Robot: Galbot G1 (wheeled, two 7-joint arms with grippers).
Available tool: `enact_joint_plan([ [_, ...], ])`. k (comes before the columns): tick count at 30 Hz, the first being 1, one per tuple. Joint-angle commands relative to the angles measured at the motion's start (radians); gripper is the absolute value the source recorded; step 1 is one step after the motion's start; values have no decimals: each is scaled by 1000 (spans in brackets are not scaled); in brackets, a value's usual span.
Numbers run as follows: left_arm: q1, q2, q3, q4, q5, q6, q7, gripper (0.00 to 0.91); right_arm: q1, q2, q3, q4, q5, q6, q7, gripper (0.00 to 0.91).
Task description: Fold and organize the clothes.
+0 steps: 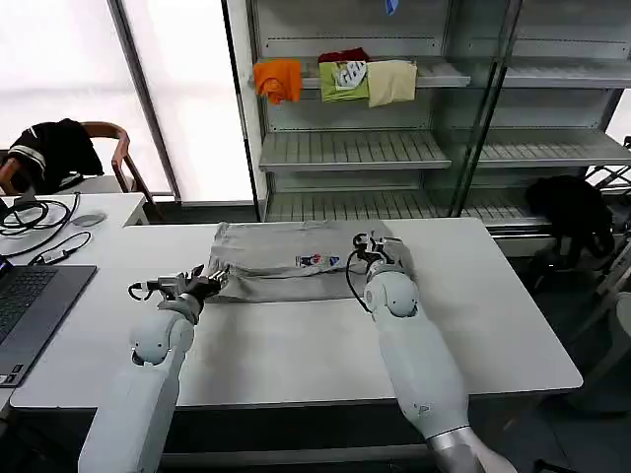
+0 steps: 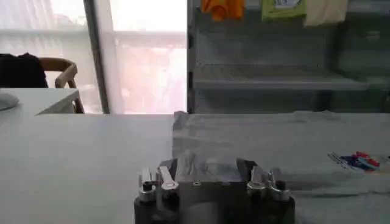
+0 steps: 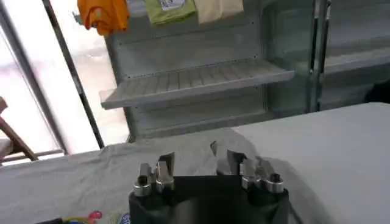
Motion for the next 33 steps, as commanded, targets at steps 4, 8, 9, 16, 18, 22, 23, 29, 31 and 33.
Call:
enact_joint_plan([
  [4,91,18,8,-115,11,8,-14,907,-153,-124,-17,236,1,-51,57,907],
  [8,109,32,1,-137,16,8,-19,907,-200,-165,-18,313,13,-76,54,907],
  [9,111,34,-3,-139,16,8,-19,907,-213,-172,-14,332,15,-79,56,907],
  [16,131,41,-14,-137,24,8,-23,907,-261,-219,-7,392,18,-81,65,907],
  [18,131,39,-21,-119,23,8,-29,907,-273,-230,-8,396,17,-81,63,907],
  [22,129,39,-29,-103,21,8,-39,907,-289,-239,-7,386,17,-81,63,907],
  [23,129,39,-30,-103,20,8,-40,907,-290,-240,-6,382,18,-81,63,907],
  [29,125,39,-29,-88,21,9,-43,907,-295,-250,-12,370,14,-81,56,907],
  [31,125,37,-27,-85,20,9,-43,907,-296,-254,-16,366,13,-81,56,907],
  [33,124,35,-25,-77,21,9,-43,907,-294,-258,-20,361,13,-81,56,907],
])
